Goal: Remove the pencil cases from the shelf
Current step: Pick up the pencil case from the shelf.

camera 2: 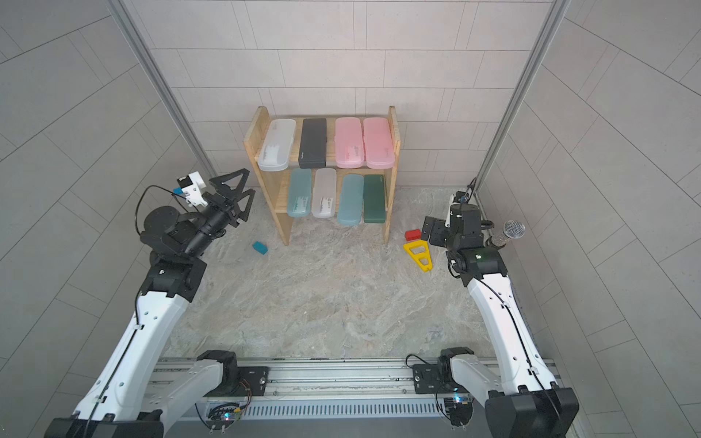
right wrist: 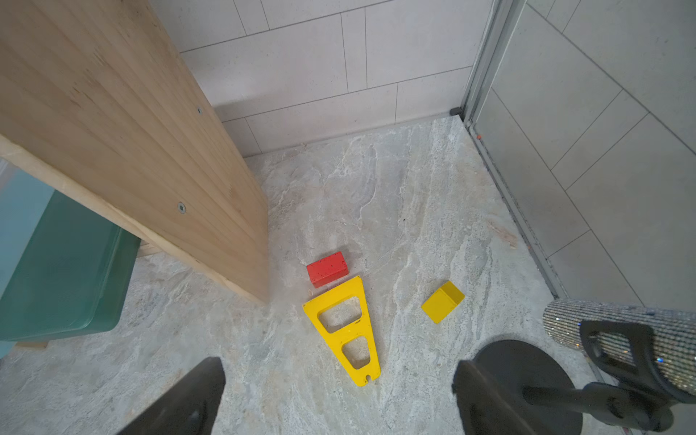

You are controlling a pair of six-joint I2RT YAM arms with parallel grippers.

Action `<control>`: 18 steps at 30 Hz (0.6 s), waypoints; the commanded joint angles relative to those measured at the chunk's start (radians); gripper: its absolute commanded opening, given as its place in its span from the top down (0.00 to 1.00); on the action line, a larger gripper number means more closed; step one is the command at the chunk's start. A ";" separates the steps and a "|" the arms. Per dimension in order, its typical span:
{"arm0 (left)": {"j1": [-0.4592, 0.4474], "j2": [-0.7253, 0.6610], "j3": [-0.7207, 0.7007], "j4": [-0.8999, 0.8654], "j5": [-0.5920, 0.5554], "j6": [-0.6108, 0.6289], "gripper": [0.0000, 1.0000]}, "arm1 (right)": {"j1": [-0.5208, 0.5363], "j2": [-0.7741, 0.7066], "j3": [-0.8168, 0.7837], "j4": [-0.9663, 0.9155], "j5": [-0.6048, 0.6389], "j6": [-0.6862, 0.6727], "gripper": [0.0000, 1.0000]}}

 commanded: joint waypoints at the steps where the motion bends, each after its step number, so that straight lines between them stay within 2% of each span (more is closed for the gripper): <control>1: -0.009 0.058 0.060 -0.023 -0.004 -0.031 0.00 | 0.003 0.010 0.042 -0.058 -0.026 0.021 0.00; 12: -0.025 0.226 0.245 -0.115 -0.026 -0.008 0.01 | 0.003 0.065 0.109 -0.080 -0.049 0.036 0.00; 18: -0.042 0.293 0.300 -0.127 -0.025 -0.009 0.09 | 0.003 0.079 0.128 -0.089 -0.054 0.030 0.00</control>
